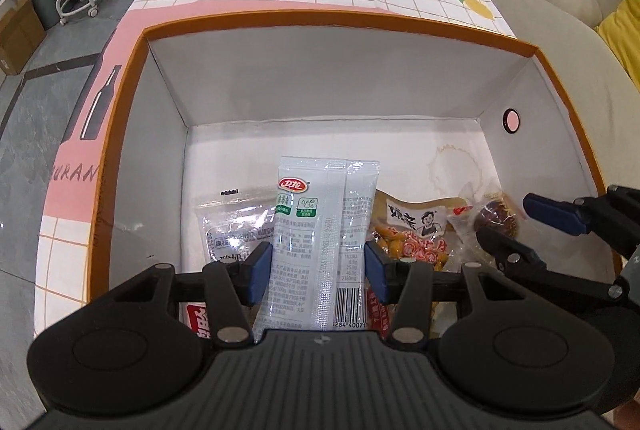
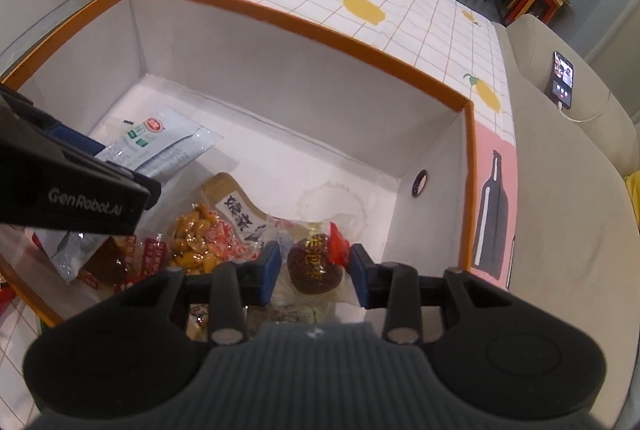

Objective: Organize snacks
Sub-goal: 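Open both tools and lift them back toward the remaining snacks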

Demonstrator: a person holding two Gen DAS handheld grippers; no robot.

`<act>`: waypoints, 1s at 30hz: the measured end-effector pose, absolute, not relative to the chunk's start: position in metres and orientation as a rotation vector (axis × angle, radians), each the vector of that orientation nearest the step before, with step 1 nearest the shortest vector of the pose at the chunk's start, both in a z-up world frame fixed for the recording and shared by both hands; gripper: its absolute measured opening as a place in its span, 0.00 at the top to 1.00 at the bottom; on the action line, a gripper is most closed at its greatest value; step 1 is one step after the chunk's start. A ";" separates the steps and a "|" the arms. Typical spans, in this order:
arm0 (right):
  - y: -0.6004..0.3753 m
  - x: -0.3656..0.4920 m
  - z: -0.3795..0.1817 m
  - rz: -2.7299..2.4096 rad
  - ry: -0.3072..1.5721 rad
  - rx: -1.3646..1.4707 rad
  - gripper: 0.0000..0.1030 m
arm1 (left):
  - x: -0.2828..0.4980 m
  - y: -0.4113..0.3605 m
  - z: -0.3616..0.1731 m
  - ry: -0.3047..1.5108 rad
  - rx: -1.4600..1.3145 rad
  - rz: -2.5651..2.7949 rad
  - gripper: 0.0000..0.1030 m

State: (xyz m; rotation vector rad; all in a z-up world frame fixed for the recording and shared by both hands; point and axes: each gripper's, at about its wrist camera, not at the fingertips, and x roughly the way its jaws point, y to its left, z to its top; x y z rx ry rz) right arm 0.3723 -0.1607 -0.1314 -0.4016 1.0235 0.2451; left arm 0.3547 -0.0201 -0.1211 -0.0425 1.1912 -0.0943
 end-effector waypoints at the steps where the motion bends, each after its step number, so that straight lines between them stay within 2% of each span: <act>1: -0.160 0.371 -0.129 0.244 1.018 -0.403 0.66 | 0.355 -0.020 -0.120 1.187 -0.041 -0.090 0.42; 4: -0.160 0.369 -0.123 0.249 1.007 -0.399 0.58 | 0.352 -0.019 -0.111 1.156 -0.047 -0.089 0.37; 6: -0.160 0.365 -0.115 0.252 0.990 -0.398 0.53 | 0.349 -0.018 -0.103 1.136 -0.055 -0.096 0.30; 8: -0.159 0.361 -0.107 0.249 0.969 -0.400 0.44 | 0.344 -0.016 -0.092 1.107 -0.066 -0.100 0.27; 18: -0.165 0.318 -0.049 0.197 0.800 -0.338 0.37 | 0.291 -0.003 -0.031 0.890 -0.063 -0.080 0.27; 20: -0.168 0.304 -0.037 0.178 0.759 -0.315 0.30 | 0.274 0.002 -0.018 0.837 -0.065 -0.073 0.27; 23: -0.172 0.281 -0.022 0.159 0.697 -0.275 0.30 | 0.248 0.008 -0.001 0.760 -0.056 -0.058 0.24; 30: -0.178 0.219 0.000 0.129 0.572 -0.189 0.24 | 0.193 0.016 0.012 0.683 0.001 -0.083 0.24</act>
